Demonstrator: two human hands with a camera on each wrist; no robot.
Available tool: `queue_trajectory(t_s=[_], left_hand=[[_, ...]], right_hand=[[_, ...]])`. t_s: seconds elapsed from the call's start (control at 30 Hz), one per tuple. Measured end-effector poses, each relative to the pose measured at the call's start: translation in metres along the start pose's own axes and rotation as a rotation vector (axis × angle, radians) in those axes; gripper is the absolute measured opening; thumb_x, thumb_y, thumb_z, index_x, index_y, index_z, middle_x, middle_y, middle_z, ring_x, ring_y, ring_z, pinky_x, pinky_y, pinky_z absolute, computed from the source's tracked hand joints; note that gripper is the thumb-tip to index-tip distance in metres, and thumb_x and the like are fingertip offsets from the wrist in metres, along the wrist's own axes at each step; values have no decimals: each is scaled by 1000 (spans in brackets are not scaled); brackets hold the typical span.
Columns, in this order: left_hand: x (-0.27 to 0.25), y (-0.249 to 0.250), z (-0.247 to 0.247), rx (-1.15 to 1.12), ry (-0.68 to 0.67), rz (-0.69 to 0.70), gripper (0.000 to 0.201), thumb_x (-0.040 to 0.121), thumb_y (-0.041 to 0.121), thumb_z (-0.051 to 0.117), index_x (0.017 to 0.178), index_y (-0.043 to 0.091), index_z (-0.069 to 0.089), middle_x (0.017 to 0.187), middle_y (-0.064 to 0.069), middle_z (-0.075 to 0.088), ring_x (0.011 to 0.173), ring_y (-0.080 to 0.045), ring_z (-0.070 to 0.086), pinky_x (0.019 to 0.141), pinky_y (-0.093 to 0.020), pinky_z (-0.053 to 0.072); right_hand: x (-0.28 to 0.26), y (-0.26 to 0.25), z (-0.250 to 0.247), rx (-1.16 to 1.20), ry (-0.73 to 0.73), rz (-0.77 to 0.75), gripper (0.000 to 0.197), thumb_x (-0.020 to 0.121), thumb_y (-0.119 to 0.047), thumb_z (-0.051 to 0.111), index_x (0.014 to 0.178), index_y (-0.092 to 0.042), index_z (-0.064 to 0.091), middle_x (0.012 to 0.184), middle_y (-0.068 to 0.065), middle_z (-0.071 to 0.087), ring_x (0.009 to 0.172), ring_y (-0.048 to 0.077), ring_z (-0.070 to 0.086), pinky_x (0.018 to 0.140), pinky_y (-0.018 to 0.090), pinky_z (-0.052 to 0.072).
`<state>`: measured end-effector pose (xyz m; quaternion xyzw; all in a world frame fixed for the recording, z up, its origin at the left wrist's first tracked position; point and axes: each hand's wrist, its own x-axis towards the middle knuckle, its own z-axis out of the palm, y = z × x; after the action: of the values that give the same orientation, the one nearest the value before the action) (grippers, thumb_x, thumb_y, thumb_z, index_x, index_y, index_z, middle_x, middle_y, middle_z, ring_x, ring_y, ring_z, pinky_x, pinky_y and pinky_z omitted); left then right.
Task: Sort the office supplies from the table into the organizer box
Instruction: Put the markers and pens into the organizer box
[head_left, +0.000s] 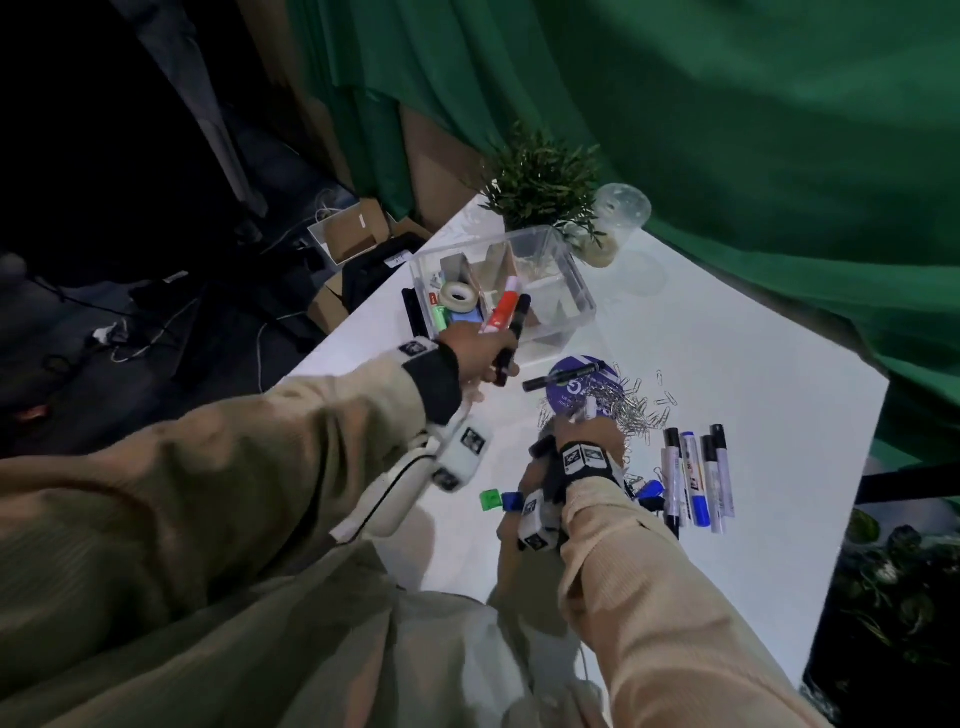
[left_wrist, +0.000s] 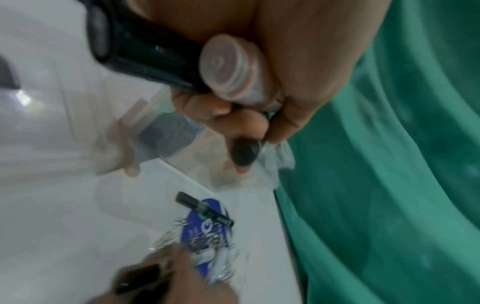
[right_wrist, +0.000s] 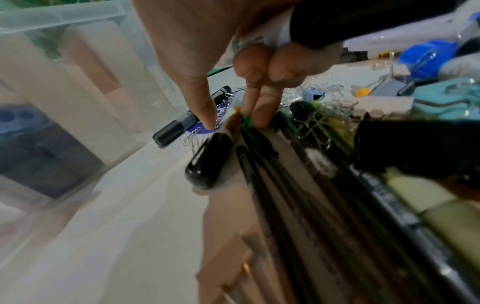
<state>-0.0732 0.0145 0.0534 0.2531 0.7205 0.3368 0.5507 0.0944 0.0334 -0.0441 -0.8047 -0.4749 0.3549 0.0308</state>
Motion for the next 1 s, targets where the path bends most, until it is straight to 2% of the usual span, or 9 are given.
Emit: queue_trajectory(t_s=[0.13,0.3,0.43,0.57,0.7,0.77,0.83,0.9,1.0], left_hand=[[13,31,2,-200,62,-62,26,97,15,45,72,8,41,67,-12,48,17,-5,36,24,-9,20],[20,41,1,-195,-36,-130,32,96,11,46,65,7,42,41,-4,52,18,-4,37,22,-10,23],[31,39,-1,-259,-4,-158,29,97,18,50,69,9,44,57,-6,53,33,-9,48,24,-8,26],[32,46,4,-146,1,-158,35,98,32,48,71,11,43,70,-7,44,53,-13,36,30,-11,27],[35,52,7,-81,-35,-92,41,102,31,38,131,4,47,86,-10,58,58,-14,39,28,-13,29],[43,50,2,-66,-3,-60,44,99,32,42,133,5,47,103,-15,64,63,-15,49,38,-16,37],[50,51,-5,-150,66,-30,44,98,30,44,134,5,47,75,-5,58,56,-12,51,44,-20,41],[49,56,-16,-287,88,-60,44,99,25,40,139,6,39,73,-11,62,60,-20,62,47,-21,42],[60,57,-37,-281,76,-118,18,87,19,45,84,4,56,78,-13,51,61,-26,51,54,-25,40]], right_hand=[[-11,-2,1,-43,-1,-42,34,78,-27,72,100,-1,64,101,14,69,92,31,68,71,32,53],[-15,3,3,11,-33,12,41,65,-30,77,95,-7,60,87,-1,62,77,20,63,67,26,53],[-6,5,-16,232,28,28,35,82,-38,64,92,-5,56,84,10,52,72,24,50,60,27,40],[1,-4,-28,312,35,-91,41,88,-41,53,93,-1,62,87,13,58,80,28,54,66,27,35],[-7,-26,-48,517,-44,-173,30,91,-32,48,75,-8,56,69,7,57,65,26,53,58,23,41],[-14,-42,-55,674,-152,-183,20,86,-25,50,77,-8,57,60,6,57,45,22,49,44,21,40],[-18,-61,-58,701,-223,-239,15,83,-22,53,83,-8,58,57,8,56,40,20,45,42,22,37],[-20,-83,-61,585,-250,-339,11,84,-21,53,80,-11,58,58,8,58,41,20,46,42,22,38],[-21,-122,-64,300,-277,-495,15,86,-22,53,73,-16,57,63,7,63,45,21,54,41,18,40]])
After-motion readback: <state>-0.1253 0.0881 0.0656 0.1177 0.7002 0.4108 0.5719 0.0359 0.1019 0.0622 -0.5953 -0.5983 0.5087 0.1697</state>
